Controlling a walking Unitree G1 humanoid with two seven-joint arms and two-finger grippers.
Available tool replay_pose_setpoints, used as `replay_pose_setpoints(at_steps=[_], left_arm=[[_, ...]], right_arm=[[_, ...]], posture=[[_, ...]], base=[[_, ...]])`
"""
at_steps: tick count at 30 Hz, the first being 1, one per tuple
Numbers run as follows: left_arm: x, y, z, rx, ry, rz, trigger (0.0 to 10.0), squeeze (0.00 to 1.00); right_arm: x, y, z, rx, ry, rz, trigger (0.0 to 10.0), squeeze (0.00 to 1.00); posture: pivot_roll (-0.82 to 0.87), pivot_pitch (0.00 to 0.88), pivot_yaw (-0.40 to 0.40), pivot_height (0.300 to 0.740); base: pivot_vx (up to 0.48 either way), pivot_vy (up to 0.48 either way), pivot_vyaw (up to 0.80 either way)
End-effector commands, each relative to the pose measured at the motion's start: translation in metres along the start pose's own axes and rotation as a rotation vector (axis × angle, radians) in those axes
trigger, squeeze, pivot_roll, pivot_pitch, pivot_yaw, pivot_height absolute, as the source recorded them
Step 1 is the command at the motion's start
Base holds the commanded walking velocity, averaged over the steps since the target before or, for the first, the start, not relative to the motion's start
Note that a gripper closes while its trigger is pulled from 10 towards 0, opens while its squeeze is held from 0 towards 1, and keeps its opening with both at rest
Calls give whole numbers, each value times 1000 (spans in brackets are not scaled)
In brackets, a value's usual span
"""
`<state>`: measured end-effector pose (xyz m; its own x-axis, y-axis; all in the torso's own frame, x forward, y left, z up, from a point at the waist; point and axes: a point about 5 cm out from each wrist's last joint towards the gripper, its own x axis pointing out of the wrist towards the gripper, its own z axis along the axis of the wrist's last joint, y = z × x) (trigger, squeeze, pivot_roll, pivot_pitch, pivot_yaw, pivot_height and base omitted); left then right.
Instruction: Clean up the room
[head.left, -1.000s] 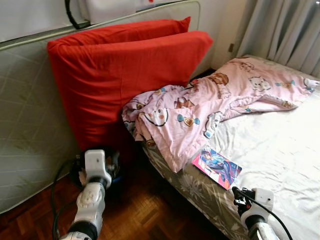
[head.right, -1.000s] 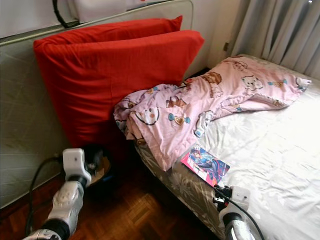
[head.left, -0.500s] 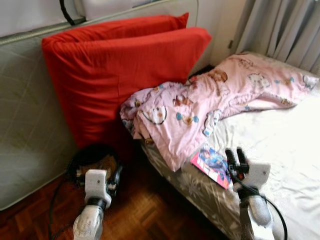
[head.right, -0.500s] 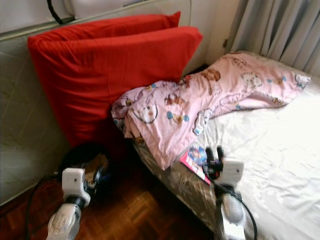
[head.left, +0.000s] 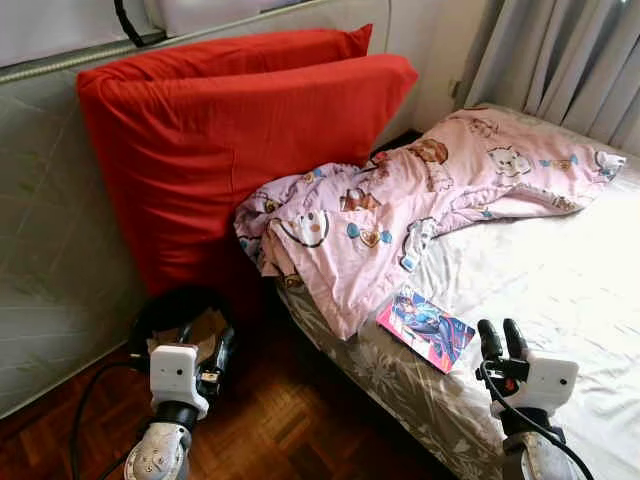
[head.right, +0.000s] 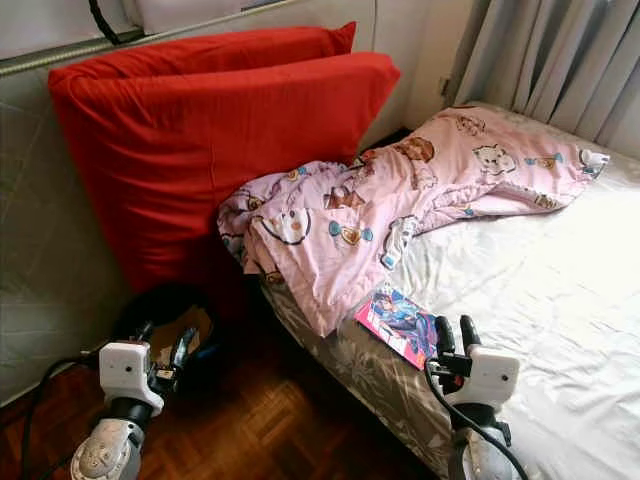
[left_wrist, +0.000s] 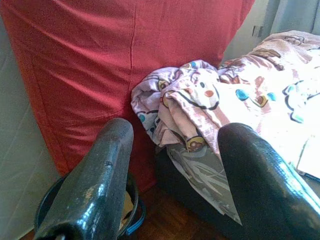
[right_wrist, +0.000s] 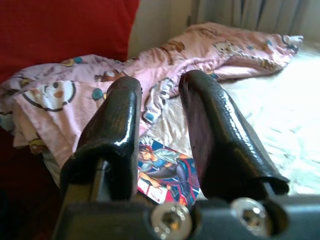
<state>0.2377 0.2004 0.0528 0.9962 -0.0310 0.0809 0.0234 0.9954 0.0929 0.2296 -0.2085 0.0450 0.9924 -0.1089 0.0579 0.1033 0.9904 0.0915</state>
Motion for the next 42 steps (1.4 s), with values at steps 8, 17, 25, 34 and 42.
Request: replay_pose_setpoints(at_steps=[8, 17, 25, 34, 42], left_arm=[[-3, 4, 9, -21, 34, -7, 10000, 0], [-4, 1, 11, -47, 63, -18, 10000, 0], [-10, -4, 13, -57, 82, -36, 10000, 0], [-9, -4, 15, -60, 92, -37, 10000, 0], [-11, -4, 15, -59, 105, -30, 10000, 0]], right_arm=[[0, -2, 6, 24, 51, -46, 10000, 0], [-4, 1, 9, 25, 69, -48, 10000, 0], [-10, 3, 1, 23, 117, -46, 10000, 0], [-11, 8, 0, 30, 133, -35, 10000, 0], [-11, 14, -2, 41, 152, -25, 10000, 0]], posture=[[26, 122, -58, 740], [24, 116, -62, 740], [36, 118, -56, 740], [34, 145, -52, 740], [40, 163, -49, 740]], base=[[0, 0, 0], [0, 0, 0], [0, 0, 0], [0, 0, 0], [0, 0, -458]])
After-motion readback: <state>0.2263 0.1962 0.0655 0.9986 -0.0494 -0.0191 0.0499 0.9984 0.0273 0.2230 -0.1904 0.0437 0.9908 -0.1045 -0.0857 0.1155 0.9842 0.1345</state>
